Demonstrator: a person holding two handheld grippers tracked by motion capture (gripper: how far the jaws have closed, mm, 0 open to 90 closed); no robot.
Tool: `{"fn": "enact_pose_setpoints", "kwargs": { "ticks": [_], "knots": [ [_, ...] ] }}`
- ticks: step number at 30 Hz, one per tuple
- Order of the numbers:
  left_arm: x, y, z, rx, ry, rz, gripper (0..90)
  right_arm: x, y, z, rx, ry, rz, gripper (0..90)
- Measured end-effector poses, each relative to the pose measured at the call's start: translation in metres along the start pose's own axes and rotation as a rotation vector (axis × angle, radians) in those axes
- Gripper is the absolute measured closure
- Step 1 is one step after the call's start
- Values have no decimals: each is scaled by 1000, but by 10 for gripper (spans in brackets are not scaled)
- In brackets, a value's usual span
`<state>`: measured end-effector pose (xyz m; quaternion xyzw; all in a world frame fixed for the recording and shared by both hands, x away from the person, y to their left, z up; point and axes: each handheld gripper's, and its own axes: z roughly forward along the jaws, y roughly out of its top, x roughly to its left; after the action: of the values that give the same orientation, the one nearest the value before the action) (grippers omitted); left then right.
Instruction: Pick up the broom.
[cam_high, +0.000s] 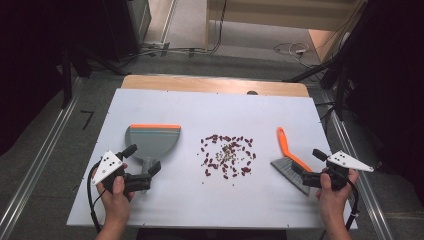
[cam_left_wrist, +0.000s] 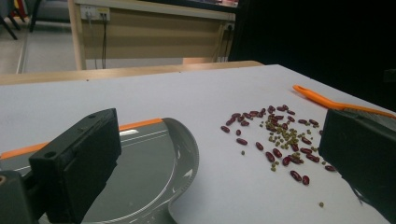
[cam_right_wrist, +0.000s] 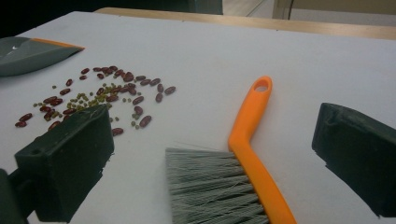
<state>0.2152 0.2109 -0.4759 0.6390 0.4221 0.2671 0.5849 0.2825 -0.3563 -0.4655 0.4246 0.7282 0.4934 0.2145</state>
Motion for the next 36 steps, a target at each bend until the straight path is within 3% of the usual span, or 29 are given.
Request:
{"fn": "enact_pose_setpoints", "kwargs": {
  "ticks": [11, 14, 19, 25, 28, 30, 34, 36],
  "knots": [
    [-5, 1, 3, 13, -16, 9, 0, 11, 16, -5, 7, -51, -35, 0],
    [-7, 2, 4, 16, -19, 22, 0, 9, 30, -11, -22, -32, -1, 0],
    [-10, 3, 6, 24, -23, 34, 0, 5, 52, -4, 8, -42, -16, 0],
    [-12, 2, 8, 33, -24, 38, 0, 0, 70, 10, 89, -55, 5, 0],
    [-12, 2, 9, 35, -22, 40, 0, -6, 80, 23, 135, -36, 32, 10],
    [-12, 2, 9, 38, -23, 41, 0, -9, 83, 38, 208, -59, 53, 55],
    [-13, 1, 9, 41, -24, 43, 0, -13, 79, 54, 289, -88, 98, 260],
    [-13, 1, 9, 44, -26, 46, 0, -13, 75, 61, 337, -95, 110, 305]
  ]
}}
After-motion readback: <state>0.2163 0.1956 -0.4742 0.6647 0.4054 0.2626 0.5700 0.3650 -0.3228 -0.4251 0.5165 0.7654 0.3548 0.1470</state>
